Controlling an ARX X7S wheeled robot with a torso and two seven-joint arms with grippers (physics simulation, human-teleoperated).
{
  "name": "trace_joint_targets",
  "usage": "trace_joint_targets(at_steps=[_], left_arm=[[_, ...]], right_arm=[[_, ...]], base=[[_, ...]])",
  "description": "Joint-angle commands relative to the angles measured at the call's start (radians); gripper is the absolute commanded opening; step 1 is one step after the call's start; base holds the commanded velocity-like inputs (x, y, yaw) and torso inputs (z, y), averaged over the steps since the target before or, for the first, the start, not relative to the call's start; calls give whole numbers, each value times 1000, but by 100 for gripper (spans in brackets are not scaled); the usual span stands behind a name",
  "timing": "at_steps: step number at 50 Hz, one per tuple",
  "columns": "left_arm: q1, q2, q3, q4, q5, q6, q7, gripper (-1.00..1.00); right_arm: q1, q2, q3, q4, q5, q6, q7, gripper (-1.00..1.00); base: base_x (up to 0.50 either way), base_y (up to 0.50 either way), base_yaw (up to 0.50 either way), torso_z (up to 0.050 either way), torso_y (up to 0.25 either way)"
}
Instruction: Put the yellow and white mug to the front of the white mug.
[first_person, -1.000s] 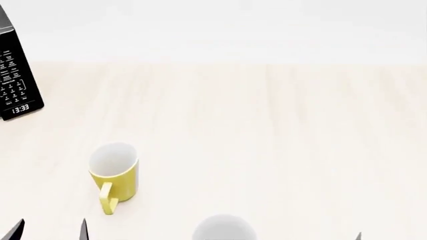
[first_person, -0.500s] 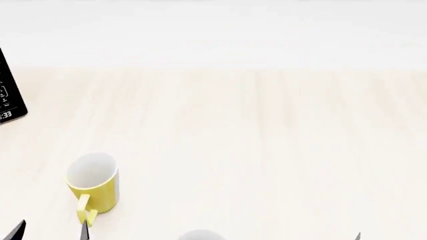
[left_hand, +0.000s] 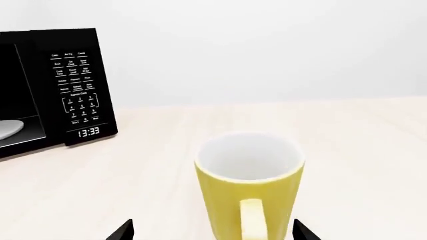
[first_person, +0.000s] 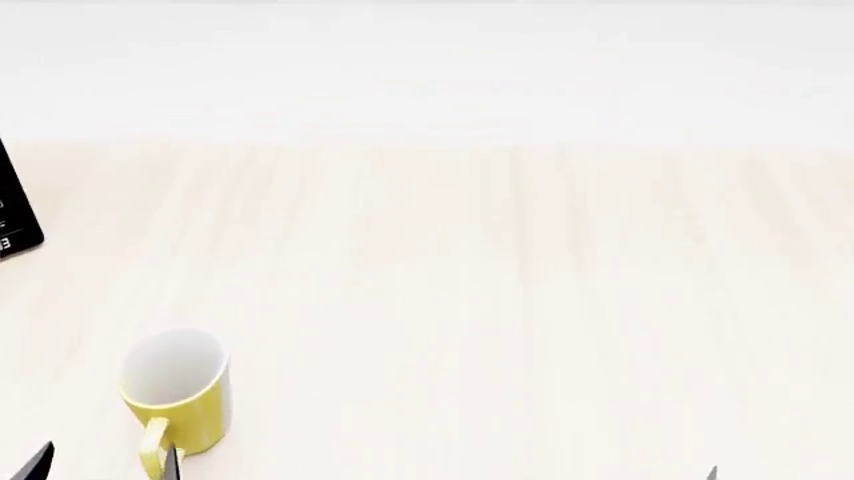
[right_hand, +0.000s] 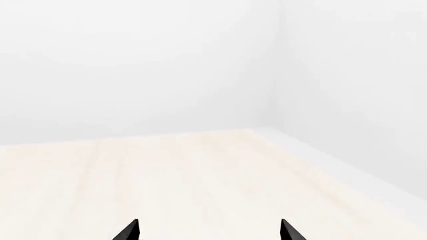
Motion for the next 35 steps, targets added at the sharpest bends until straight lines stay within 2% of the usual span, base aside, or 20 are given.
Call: trace_joint_targets(at_steps=[1, 10, 35], left_arm=[[-68, 29, 51, -122, 47, -40, -27, 100], [-103, 48, 49, -189, 19, -25, -30, 100], [-75, 38, 50, -127, -45, -42, -31, 100]], right_arm=[[1, 5, -5, -6, -4, 23, 19, 100], [0, 9, -9, -5, -2, 20, 22, 100], [12, 18, -31, 25, 1, 16, 30, 100]], base=[[0, 0, 0, 0, 15], [0, 0, 0, 0, 0], [0, 0, 0, 0, 0]])
